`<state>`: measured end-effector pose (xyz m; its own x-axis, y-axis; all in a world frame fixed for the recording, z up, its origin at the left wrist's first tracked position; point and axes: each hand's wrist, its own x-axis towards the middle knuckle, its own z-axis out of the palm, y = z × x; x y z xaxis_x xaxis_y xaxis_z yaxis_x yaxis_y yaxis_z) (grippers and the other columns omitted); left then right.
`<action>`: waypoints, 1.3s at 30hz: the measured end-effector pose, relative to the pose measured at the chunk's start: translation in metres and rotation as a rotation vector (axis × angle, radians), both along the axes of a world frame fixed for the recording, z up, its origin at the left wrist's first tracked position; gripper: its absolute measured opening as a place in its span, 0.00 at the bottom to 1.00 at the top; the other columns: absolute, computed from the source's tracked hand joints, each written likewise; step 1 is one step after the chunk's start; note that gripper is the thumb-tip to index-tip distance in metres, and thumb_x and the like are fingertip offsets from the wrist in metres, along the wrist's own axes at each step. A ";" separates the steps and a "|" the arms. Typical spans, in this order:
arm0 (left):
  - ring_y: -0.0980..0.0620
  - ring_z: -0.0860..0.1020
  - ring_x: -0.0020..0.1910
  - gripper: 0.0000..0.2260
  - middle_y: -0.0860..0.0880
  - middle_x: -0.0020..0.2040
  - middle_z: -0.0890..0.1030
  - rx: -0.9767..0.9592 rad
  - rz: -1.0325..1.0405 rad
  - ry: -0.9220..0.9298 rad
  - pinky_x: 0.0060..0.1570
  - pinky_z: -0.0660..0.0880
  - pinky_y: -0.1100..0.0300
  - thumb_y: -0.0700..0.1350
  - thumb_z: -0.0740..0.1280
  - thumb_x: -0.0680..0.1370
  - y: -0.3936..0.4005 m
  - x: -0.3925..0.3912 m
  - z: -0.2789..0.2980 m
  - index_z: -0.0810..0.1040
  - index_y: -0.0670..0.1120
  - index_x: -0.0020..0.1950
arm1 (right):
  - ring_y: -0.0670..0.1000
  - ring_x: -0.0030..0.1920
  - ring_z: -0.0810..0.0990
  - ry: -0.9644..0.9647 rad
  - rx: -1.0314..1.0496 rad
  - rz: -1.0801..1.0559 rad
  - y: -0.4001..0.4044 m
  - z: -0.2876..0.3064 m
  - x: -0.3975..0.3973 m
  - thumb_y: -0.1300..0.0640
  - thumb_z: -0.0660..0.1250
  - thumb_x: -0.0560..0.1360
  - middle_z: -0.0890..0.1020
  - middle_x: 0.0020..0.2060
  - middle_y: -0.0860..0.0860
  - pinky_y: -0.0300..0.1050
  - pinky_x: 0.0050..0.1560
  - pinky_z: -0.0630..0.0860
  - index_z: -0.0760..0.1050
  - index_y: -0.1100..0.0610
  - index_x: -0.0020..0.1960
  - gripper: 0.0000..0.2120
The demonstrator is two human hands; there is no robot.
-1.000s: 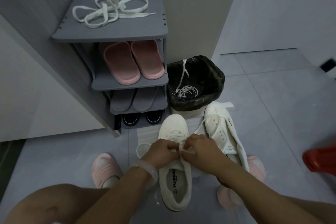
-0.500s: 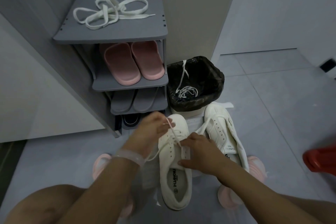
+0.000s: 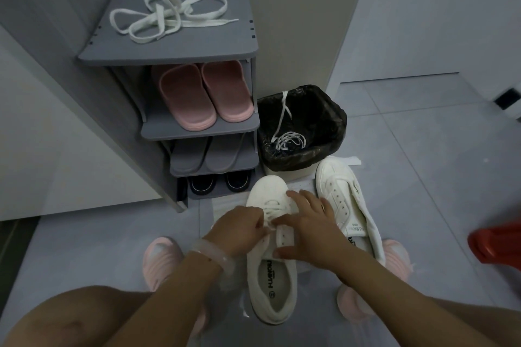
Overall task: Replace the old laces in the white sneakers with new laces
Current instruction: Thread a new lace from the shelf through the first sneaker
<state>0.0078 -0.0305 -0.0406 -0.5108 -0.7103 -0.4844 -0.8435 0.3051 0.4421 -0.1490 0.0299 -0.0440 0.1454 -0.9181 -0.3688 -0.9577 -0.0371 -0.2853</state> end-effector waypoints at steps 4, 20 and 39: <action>0.58 0.70 0.31 0.08 0.52 0.34 0.77 0.247 0.167 0.324 0.32 0.68 0.64 0.44 0.65 0.77 -0.021 0.016 0.042 0.80 0.43 0.41 | 0.54 0.75 0.35 -0.023 0.108 -0.046 -0.004 0.001 -0.002 0.35 0.67 0.68 0.42 0.76 0.47 0.61 0.71 0.36 0.67 0.38 0.67 0.29; 0.53 0.74 0.34 0.09 0.52 0.36 0.74 0.154 0.287 0.231 0.31 0.68 0.62 0.52 0.61 0.78 -0.007 0.004 0.008 0.69 0.49 0.41 | 0.49 0.30 0.72 -0.859 0.209 -0.916 -0.006 -0.012 -0.007 0.59 0.66 0.75 0.75 0.28 0.53 0.42 0.35 0.71 0.73 0.58 0.33 0.12; 0.49 0.77 0.52 0.11 0.46 0.53 0.79 0.098 0.023 0.042 0.50 0.73 0.56 0.55 0.65 0.76 0.000 0.004 -0.009 0.71 0.48 0.45 | 0.48 0.34 0.76 -0.788 0.161 -0.864 -0.009 -0.001 -0.012 0.62 0.69 0.73 0.79 0.32 0.51 0.41 0.39 0.76 0.77 0.59 0.38 0.06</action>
